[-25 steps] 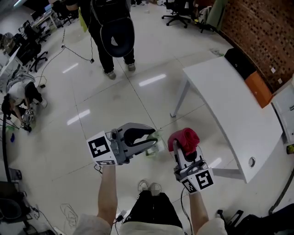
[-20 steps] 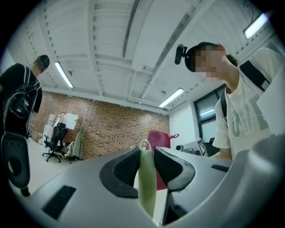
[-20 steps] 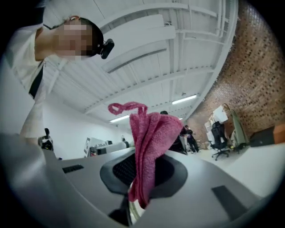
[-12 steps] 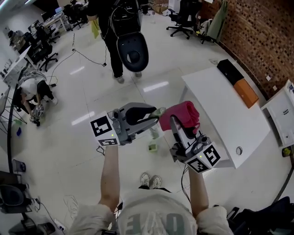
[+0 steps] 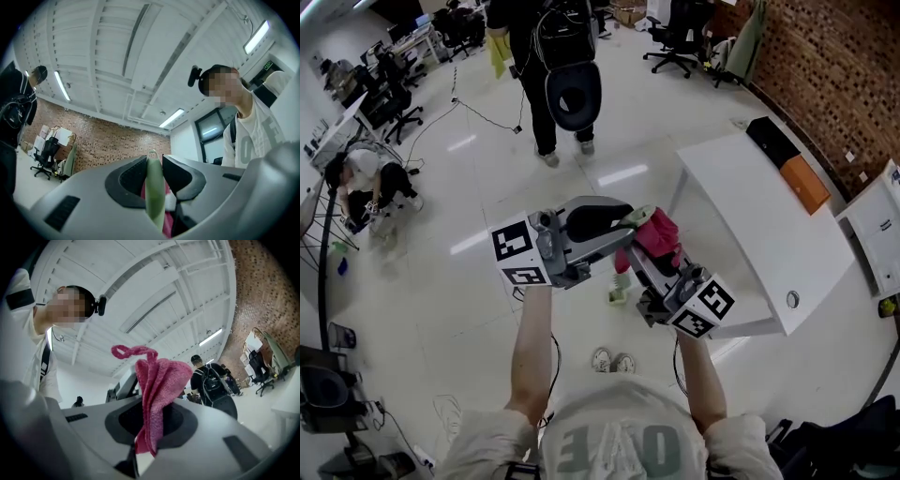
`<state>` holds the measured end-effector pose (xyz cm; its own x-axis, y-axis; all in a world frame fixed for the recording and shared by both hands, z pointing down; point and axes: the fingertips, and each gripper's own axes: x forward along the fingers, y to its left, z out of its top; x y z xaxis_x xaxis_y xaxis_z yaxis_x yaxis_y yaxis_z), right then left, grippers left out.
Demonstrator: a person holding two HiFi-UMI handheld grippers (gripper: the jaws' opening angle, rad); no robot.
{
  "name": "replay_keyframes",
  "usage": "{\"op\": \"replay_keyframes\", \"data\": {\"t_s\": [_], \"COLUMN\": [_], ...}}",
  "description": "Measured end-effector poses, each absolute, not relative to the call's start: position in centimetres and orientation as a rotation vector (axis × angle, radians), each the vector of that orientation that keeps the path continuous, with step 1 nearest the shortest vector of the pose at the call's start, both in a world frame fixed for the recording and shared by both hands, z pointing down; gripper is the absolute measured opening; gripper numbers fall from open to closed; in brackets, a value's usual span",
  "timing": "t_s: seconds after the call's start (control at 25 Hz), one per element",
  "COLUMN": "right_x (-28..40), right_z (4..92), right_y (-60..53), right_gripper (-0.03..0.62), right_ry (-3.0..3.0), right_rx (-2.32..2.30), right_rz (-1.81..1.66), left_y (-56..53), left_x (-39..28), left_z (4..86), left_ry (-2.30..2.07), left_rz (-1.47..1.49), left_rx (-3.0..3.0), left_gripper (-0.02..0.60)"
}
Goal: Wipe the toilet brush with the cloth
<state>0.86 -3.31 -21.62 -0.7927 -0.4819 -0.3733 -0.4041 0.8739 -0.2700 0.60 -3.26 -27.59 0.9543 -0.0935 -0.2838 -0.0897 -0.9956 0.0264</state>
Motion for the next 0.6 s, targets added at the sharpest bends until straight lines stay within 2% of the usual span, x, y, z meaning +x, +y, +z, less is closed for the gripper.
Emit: {"op": "replay_keyframes", "data": {"t_s": [0.4, 0.6], "right_x": [-1.9, -1.4], "right_z": [-11.8, -9.4], "right_y": [-2.3, -2.9], "right_gripper": [0.031, 0.031], "right_ry": [2.837, 2.913], "right_rx": [-0.722, -0.795], "right_rz": [-0.371, -0.379], "left_y": [-2.3, -2.6], "left_x": [-1.3, -0.2], "left_z": [-31.4, -30.8], "left_ry": [-0.195, -0.259], "left_rz": [-0.559, -0.469], "left_rx": [3.061, 3.088], "left_gripper": [0.11, 0.11]}}
